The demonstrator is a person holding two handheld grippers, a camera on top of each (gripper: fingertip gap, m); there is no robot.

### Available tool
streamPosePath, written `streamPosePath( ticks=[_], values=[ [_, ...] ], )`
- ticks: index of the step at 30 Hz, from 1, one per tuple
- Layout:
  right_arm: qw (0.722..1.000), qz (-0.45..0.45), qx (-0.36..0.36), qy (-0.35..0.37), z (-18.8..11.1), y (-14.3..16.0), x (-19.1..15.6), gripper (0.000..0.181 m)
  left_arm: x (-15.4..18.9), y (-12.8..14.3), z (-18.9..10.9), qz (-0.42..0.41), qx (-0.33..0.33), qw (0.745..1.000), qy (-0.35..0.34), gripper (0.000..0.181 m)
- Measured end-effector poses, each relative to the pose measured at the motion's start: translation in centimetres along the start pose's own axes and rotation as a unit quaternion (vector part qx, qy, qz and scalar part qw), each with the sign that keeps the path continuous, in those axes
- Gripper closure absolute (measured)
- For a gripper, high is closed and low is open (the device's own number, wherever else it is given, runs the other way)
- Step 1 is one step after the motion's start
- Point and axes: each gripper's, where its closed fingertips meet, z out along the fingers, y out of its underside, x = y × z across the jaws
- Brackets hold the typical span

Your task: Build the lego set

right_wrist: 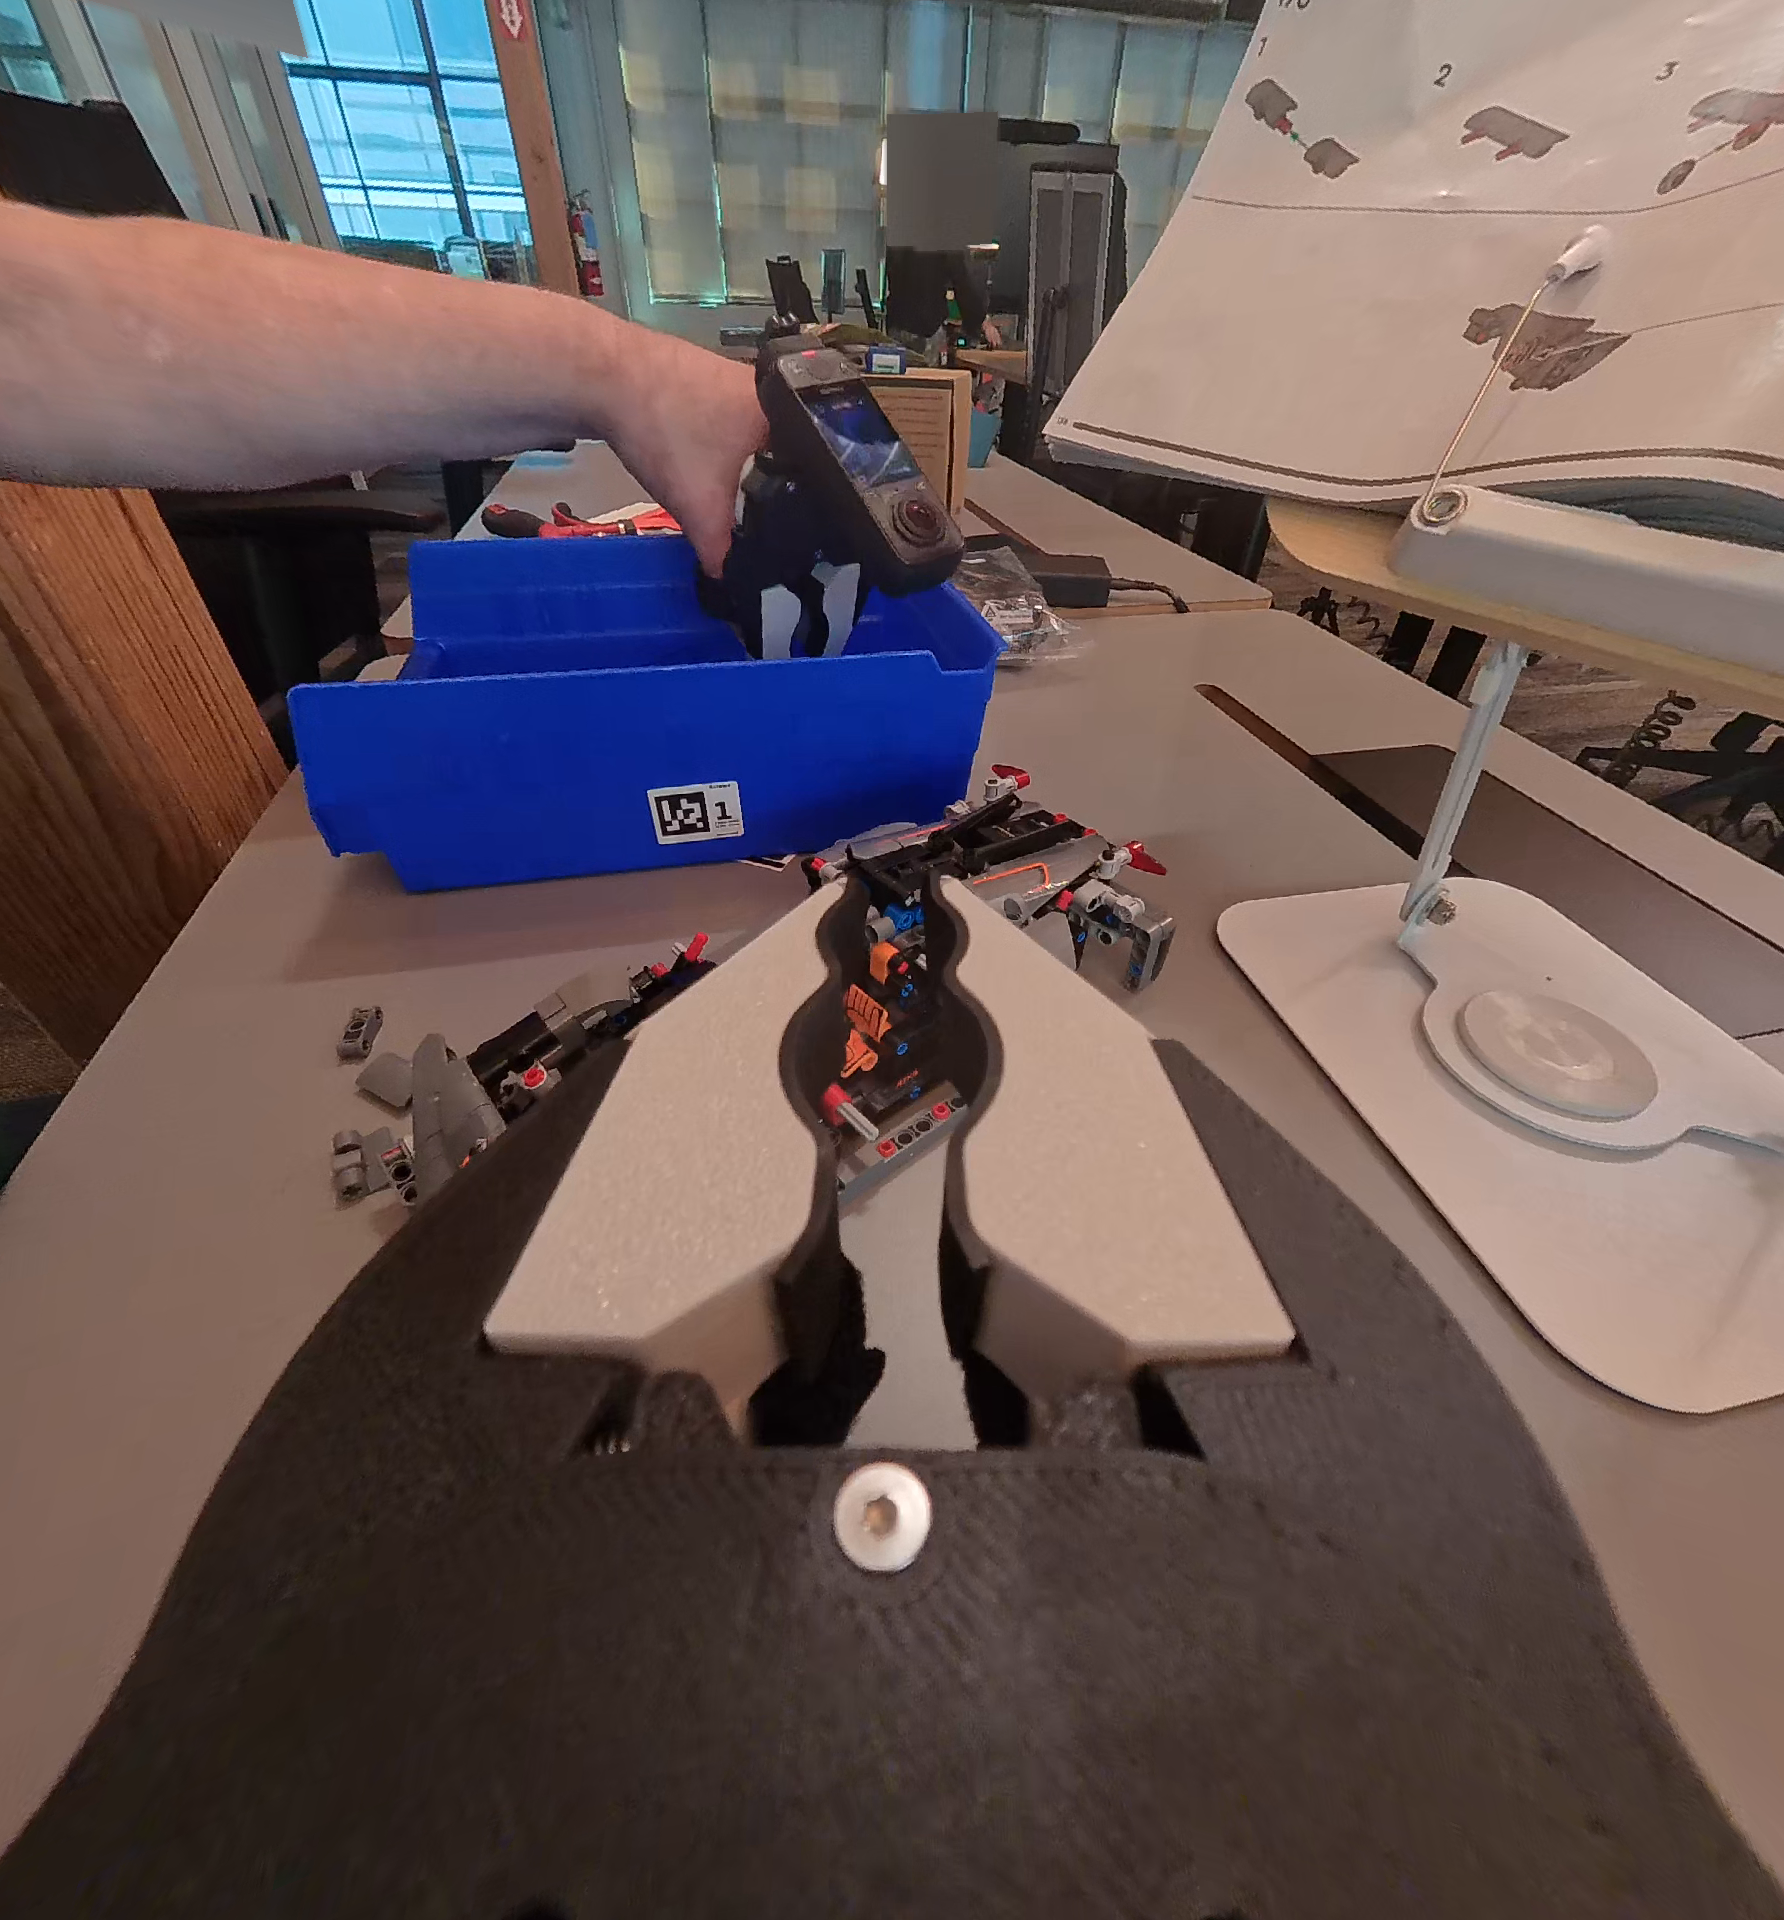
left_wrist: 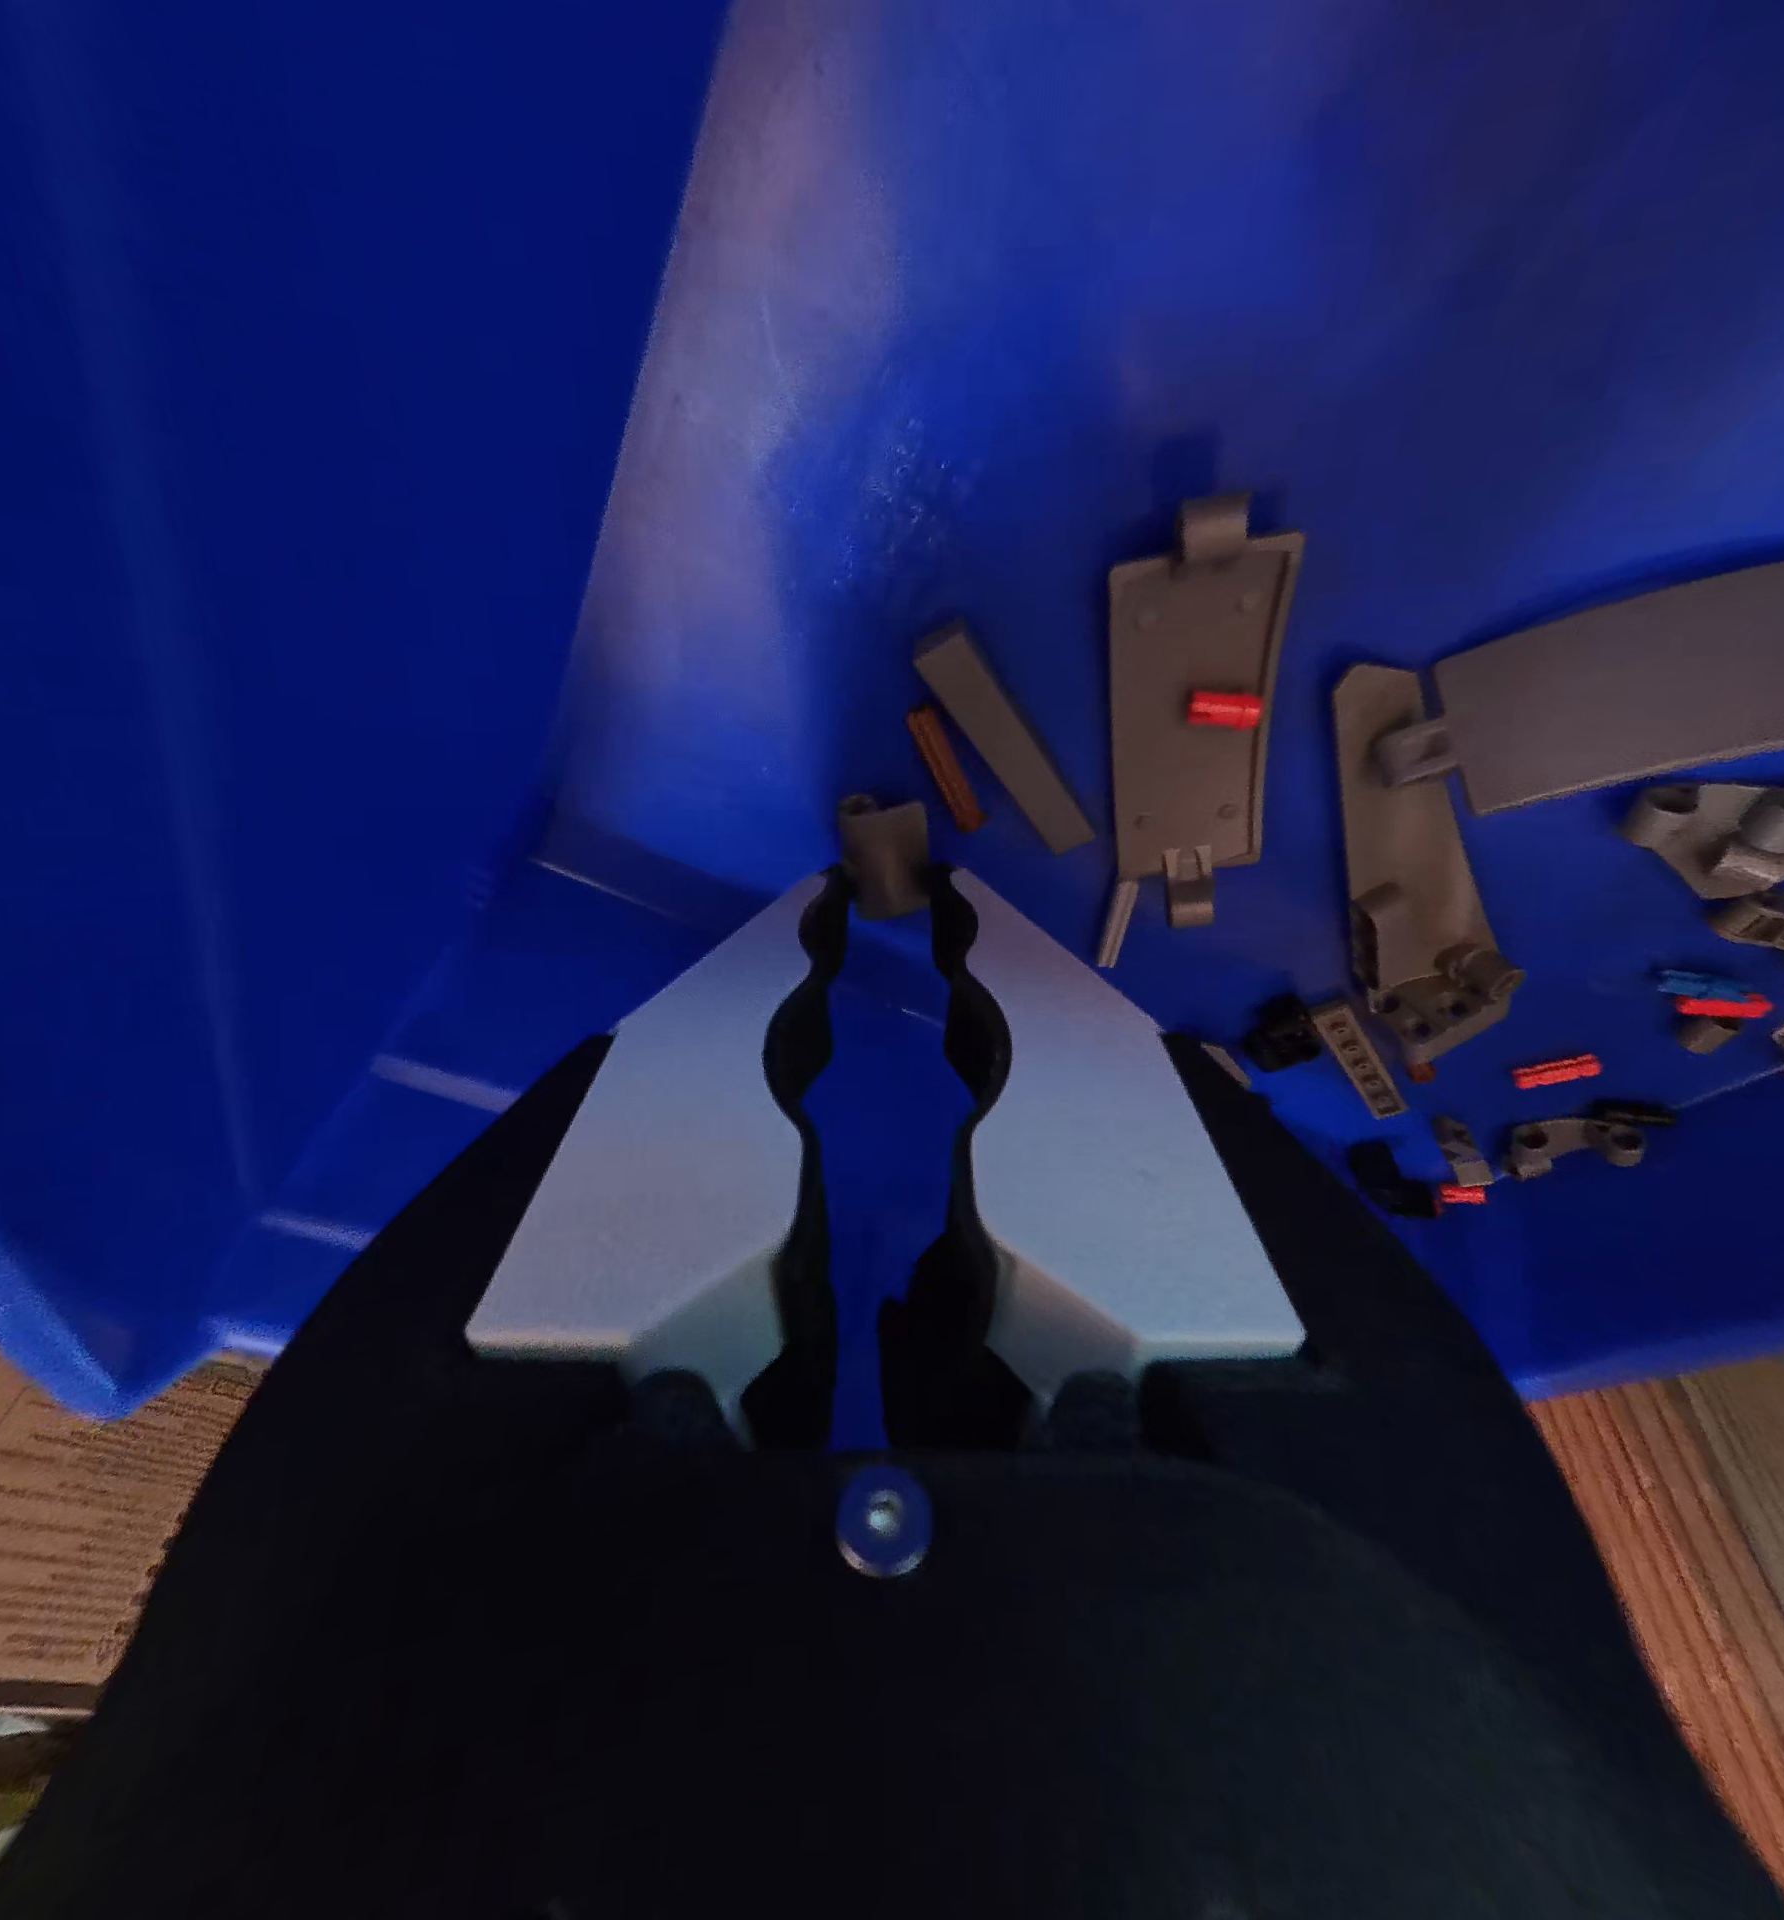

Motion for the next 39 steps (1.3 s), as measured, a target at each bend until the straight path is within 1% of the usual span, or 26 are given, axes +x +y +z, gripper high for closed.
streamPosePath(
  ticks=[4, 8, 10, 13, 16, 18, 20, 23, 25, 29, 31, 33, 36, 39],
  values=[
    [1.0, -0.001, 0.003, 0.001, -0.1, -0.2, 0.0, 0.172, 0.7, 0.2, -2.3, -0.009, 0.026, 0.999, -0.026, 0.167],
    [1.0, -0.002, 0.004, 0.002, -0.2, -0.3, 0.0, 0.172, 2.1, 0.2, -6.1, -0.015, 0.075, 0.995, -0.067, 0.167],
    [1.0, -0.003, 0.008, 0.001, -0.3, -0.5, -0.1, 0.172, 3.3, 0.3, -8.1, -0.018, 0.098, 0.991, -0.086, 0.167],
    [1.0, -0.005, 0.01, 0.0, -0.3, -0.7, -0.2, 0.172, 6.8, -0.9, -11.9, -0.006, 0.149, 0.984, -0.102, 0.167],
    [1.0, -0.004, 0.014, -0.003, -0.3, -0.8, -0.3, 0.173, 12.1, -3.8, -15.4, 0.028, 0.212, 0.972, -0.097, 0.167],
    [1.0, -0.003, 0.015, -0.005, -0.2, -0.9, -0.4, 0.173, 16.1, -6.3, -16.4, 0.064, 0.237, 0.965, -0.088, 0.168],
    [1.0, -0.005, 0.016, -0.006, -0.2, -1.0, -0.6, 0.173, 19.7, -8.8, -16.3, 0.097, 0.244, 0.961, -0.085, 0.168],
    [1.0, -0.008, 0.019, -0.004, -0.4, -1.2, -0.6, 0.173, 25.2, -12.3, -14.9, 0.149, 0.246, 0.956, -0.055, 0.167],
    [1.0, -0.007, 0.022, -0.002, -0.5, -1.3, -0.5, 0.173, 28.8, -14.8, -14.2, 0.173, 0.266, 0.948, -0.012, 0.168],
    [0.999, -0.007, 0.031, 0.001, -1.0, -1.9, -0.3, 0.173, 33.1, -19.4, -11.8, 0.182, 0.285, 0.94, 0.043, 0.167],
    [0.999, -0.007, 0.036, 0.002, -1.2, -2.1, -0.3, 0.173, 34.4, -21.2, -10.8, 0.179, 0.29, 0.939, 0.052, 0.167],
    [0.999, -0.005, 0.042, 0.002, -1.4, -2.4, -0.3, 0.173, 35.1, -22.2, -9.9, 0.186, 0.282, 0.94, 0.049, 0.167],
    [0.999, -0.003, 0.045, 0.001, -1.5, -2.5, -0.3, 0.173, 35.4, -23.6, -9.3, 0.182, 0.28, 0.942, 0.045, 0.167],
    [0.999, -0.002, 0.047, 0.001, -1.6, -2.5, -0.2, 0.173, 34.9, -24.9, -8.5, 0.171, 0.28, 0.945, 0.013, 0.167]
  ],
)
